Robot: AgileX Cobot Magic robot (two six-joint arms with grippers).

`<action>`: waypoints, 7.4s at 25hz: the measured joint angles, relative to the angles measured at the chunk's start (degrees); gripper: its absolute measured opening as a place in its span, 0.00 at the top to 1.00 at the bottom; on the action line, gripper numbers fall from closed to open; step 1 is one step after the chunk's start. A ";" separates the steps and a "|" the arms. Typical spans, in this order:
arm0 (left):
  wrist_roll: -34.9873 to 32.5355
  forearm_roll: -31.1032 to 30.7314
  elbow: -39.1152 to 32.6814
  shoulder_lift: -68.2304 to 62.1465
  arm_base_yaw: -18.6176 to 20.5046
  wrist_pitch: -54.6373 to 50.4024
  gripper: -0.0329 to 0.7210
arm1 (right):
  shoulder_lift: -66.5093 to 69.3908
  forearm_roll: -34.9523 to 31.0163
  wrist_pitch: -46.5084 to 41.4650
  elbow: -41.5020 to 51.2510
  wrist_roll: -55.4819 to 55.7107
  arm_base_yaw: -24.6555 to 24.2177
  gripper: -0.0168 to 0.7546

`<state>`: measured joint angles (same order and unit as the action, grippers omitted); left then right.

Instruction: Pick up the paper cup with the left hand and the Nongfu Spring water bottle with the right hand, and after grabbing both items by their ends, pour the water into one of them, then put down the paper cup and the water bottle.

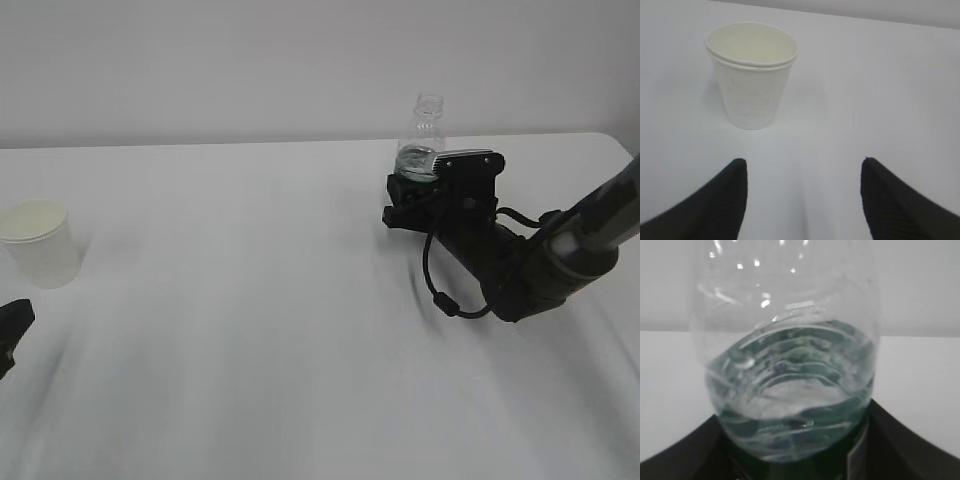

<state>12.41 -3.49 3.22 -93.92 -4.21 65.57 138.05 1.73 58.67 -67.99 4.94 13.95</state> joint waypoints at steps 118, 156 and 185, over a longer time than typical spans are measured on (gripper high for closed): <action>-3.54 0.04 11.34 -13.04 0.00 0.00 0.14 | -31.91 12.96 5.23 44.76 2.07 0.00 0.51; -7.53 8.08 21.04 -21.76 0.00 0.04 0.17 | -31.91 11.81 5.23 44.76 1.52 0.00 0.55; -10.61 10.63 30.57 -29.28 0.00 0.04 0.17 | -31.91 11.72 5.23 44.76 1.30 0.00 0.55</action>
<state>1.80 7.13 33.79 -123.20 -4.21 65.61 106.15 13.46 63.91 -23.23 6.24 13.95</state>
